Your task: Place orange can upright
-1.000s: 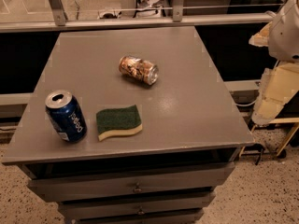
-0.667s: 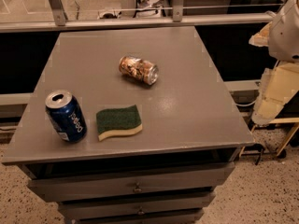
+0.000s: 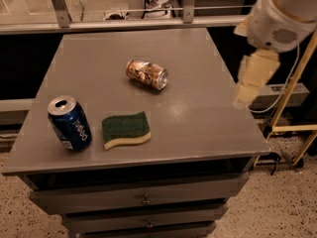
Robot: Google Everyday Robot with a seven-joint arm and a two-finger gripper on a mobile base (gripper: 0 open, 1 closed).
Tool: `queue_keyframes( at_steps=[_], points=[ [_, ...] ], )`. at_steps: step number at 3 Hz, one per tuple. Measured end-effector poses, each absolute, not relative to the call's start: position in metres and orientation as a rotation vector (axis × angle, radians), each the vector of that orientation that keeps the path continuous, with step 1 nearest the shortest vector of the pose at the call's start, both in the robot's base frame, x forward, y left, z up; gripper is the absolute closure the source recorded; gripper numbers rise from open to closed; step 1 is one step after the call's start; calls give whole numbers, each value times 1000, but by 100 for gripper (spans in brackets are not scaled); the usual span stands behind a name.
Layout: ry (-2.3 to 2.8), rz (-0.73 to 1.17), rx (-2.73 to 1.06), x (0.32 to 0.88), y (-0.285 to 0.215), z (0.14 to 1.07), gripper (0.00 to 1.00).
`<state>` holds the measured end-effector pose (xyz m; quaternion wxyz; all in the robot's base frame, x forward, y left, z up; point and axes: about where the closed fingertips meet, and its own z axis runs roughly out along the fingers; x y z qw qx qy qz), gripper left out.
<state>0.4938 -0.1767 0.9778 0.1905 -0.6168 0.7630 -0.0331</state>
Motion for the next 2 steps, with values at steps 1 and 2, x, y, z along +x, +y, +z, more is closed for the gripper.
queue_keyframes(
  at_steps=[1, 2],
  points=[
    [2099, -66, -1770, 552, -129, 975, 0],
    [2075, -46, -1808, 595, -87, 972, 0]
  ],
)
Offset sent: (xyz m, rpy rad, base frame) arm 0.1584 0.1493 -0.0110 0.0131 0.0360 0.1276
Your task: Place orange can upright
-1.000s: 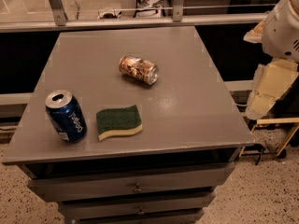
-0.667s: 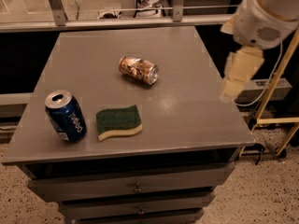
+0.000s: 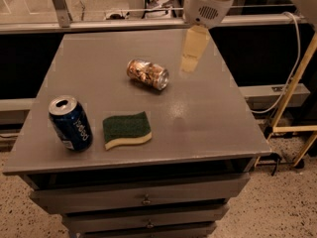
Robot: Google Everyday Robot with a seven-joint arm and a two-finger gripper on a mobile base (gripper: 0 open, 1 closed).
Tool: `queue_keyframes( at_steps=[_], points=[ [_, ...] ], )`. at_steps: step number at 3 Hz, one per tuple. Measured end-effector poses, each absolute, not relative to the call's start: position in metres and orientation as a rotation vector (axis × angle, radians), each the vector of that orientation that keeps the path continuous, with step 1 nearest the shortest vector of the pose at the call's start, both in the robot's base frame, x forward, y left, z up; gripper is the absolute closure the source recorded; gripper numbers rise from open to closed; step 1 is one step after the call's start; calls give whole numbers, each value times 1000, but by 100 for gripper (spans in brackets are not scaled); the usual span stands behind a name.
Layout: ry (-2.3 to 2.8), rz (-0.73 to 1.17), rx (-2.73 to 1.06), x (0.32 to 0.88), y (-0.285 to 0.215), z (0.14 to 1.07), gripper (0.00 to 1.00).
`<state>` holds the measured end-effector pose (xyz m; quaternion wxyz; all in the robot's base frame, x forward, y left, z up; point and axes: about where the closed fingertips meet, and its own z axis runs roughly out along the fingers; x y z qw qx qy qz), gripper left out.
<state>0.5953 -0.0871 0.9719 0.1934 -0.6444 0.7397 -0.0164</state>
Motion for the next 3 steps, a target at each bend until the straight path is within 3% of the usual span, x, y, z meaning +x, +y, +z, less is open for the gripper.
queue_keyframes(
  at_steps=[3],
  points=[
    [2253, 83, -1722, 680, 28, 913, 0]
  ],
)
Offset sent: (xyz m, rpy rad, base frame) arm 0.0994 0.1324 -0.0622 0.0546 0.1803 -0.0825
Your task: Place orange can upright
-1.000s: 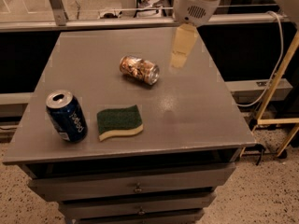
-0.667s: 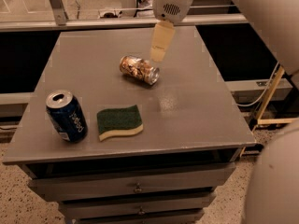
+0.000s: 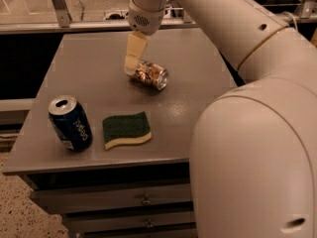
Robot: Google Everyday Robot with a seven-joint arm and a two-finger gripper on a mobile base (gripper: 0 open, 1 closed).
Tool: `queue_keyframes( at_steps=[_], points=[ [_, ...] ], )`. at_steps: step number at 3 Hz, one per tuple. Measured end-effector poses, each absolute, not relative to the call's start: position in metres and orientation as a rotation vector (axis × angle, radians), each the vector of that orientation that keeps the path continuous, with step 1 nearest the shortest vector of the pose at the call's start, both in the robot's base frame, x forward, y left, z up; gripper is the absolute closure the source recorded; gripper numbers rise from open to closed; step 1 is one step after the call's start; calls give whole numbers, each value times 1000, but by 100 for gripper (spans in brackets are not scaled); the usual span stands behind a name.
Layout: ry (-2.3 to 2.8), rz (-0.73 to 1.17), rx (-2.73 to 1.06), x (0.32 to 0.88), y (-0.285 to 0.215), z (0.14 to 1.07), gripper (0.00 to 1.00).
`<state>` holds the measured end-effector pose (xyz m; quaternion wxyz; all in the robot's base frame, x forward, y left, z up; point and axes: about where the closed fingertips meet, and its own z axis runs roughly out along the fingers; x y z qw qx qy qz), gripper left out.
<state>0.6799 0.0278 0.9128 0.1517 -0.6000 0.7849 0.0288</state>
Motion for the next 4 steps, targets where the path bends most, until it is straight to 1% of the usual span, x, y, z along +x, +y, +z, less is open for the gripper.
queue_keyframes(
  at_steps=[1, 2, 4],
  points=[
    [2359, 27, -1647, 686, 52, 898, 0],
    [2446, -37, -1549, 685, 62, 884, 0],
    [2581, -162, -1443, 682, 60, 854, 0]
  ],
)
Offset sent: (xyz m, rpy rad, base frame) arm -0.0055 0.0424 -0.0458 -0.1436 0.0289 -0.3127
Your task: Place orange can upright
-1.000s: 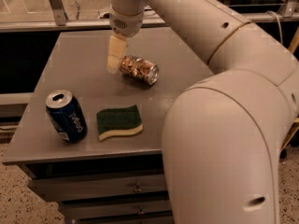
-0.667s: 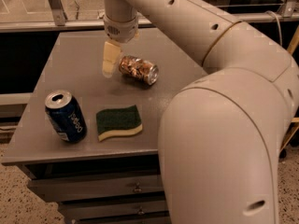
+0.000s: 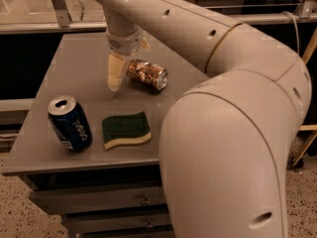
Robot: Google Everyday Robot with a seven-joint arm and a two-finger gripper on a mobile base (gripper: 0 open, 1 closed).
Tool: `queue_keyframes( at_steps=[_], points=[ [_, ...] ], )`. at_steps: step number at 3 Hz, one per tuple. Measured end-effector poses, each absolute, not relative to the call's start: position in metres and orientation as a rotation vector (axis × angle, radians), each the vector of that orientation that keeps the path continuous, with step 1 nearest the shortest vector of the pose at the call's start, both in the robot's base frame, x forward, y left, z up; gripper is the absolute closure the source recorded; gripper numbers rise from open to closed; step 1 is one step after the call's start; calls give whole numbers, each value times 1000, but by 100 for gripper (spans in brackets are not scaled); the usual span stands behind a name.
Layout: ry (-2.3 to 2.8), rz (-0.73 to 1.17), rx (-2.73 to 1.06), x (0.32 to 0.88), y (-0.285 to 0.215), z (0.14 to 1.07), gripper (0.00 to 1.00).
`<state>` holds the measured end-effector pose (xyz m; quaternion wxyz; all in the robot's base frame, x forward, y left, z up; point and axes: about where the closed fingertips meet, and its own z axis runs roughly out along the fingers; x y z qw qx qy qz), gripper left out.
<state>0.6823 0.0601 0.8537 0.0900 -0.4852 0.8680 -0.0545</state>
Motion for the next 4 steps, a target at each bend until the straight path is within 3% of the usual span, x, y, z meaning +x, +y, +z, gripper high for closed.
queue_keyframes(
  at_steps=[4],
  points=[
    [2649, -184, -1476, 701, 34, 841, 0]
  ],
)
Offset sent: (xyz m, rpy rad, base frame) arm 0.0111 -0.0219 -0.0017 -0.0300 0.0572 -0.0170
